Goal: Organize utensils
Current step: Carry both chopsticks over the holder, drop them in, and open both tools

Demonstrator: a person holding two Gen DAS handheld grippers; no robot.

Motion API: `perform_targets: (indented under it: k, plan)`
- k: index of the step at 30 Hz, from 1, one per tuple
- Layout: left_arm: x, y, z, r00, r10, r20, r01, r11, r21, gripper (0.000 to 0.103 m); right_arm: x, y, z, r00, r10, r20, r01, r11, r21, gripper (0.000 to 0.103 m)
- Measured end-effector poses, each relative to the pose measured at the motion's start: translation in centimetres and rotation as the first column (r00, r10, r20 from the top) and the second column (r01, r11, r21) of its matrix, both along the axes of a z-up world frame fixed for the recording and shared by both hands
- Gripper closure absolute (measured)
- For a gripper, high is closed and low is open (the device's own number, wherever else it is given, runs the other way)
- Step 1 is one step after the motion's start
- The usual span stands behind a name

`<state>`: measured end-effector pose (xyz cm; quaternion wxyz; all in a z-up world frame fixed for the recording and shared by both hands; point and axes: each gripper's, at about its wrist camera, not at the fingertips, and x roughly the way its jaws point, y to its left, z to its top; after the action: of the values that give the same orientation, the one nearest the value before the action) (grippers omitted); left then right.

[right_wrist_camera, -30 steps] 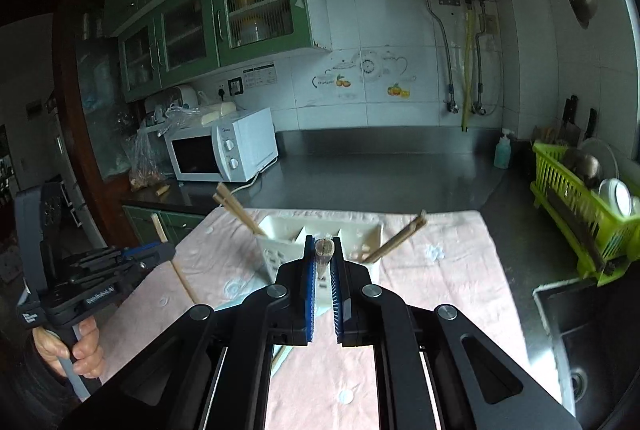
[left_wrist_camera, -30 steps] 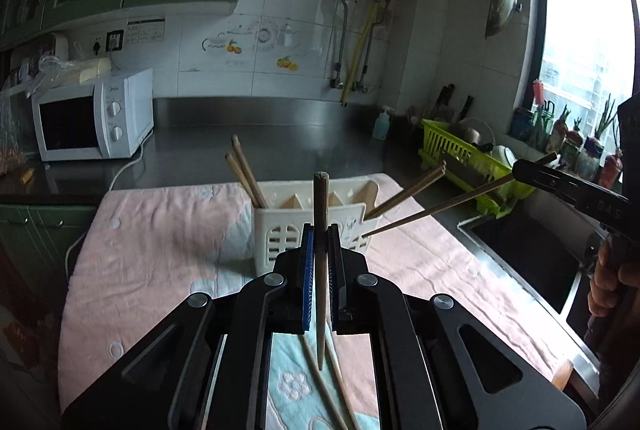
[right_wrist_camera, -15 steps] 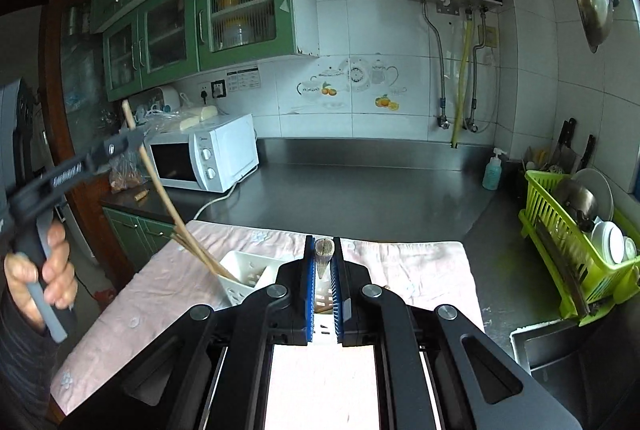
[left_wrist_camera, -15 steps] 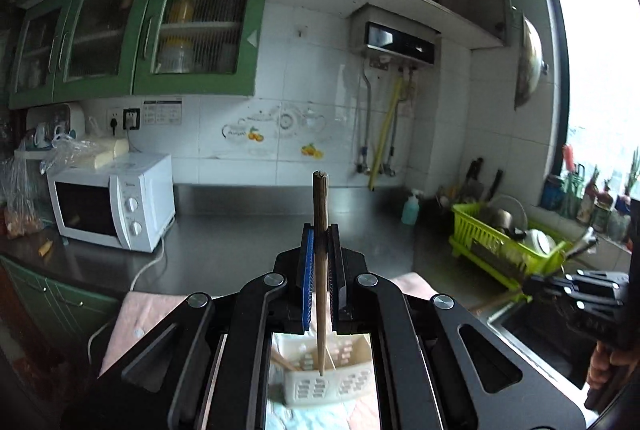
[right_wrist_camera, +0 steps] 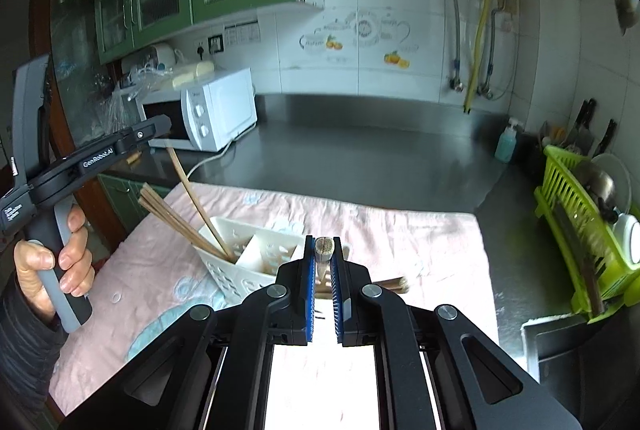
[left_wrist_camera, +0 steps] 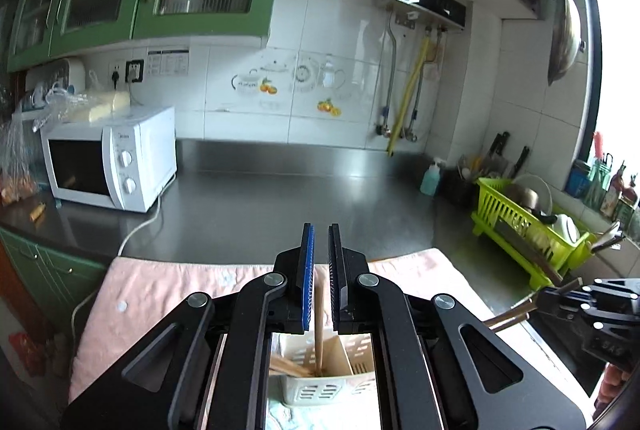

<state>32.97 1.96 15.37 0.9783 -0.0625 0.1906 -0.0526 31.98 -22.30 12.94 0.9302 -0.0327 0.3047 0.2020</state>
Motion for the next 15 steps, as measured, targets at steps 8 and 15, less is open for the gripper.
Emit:
perform_targets:
  k: [8,15]
  plan:
    - [-2.0,0.1,-0.3,1.0,-0.02,0.017,0.02,1.0,0.01,0.075,-0.2,0.6,-0.7,1.0,-0.009,0.013,0.008,1.0,0.01,0.081]
    - [-7.0,0.4,-0.7,0.999,-0.026,0.033,0.025,0.999,0.025,0.045,-5.1,0.0,-0.8,0.998,-0.026,0.065,0.024,0.999,0.038,0.068]
